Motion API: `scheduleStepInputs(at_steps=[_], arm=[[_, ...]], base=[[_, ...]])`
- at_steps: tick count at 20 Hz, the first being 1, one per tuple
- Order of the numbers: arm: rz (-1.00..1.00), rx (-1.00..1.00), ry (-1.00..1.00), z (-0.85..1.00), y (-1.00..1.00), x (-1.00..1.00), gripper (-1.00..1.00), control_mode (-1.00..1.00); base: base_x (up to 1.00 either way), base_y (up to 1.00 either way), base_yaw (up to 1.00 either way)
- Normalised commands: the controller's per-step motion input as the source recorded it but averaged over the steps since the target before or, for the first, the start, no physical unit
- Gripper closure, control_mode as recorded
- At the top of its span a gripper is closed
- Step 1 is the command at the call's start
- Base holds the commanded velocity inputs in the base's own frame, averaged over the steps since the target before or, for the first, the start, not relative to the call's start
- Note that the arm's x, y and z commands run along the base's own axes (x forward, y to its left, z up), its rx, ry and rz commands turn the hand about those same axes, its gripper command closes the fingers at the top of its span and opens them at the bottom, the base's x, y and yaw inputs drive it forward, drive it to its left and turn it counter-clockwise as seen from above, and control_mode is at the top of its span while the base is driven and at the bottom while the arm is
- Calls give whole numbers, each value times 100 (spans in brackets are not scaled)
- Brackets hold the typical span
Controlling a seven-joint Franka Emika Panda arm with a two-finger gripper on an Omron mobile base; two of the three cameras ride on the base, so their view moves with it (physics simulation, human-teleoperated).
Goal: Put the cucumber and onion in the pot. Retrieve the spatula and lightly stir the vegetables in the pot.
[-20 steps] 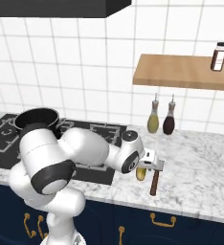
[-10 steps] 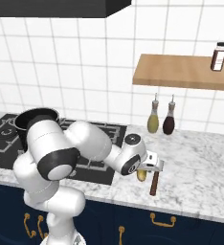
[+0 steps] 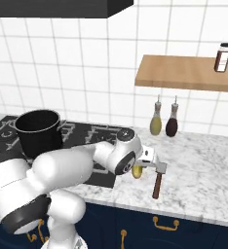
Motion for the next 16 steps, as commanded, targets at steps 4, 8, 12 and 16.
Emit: scheduleStepInputs(at_steps=[4,8,12,16], arm=[[0,-2,0,100,97,-16,100,-100],[0,0,1,100,100,-6,100,-100],[0,0,9,100,100,0,100,-100],[0,0,11,99,100,0,100,-100]], base=[[0,0,0],[0,0,0],[0,0,0],[0,0,0]])
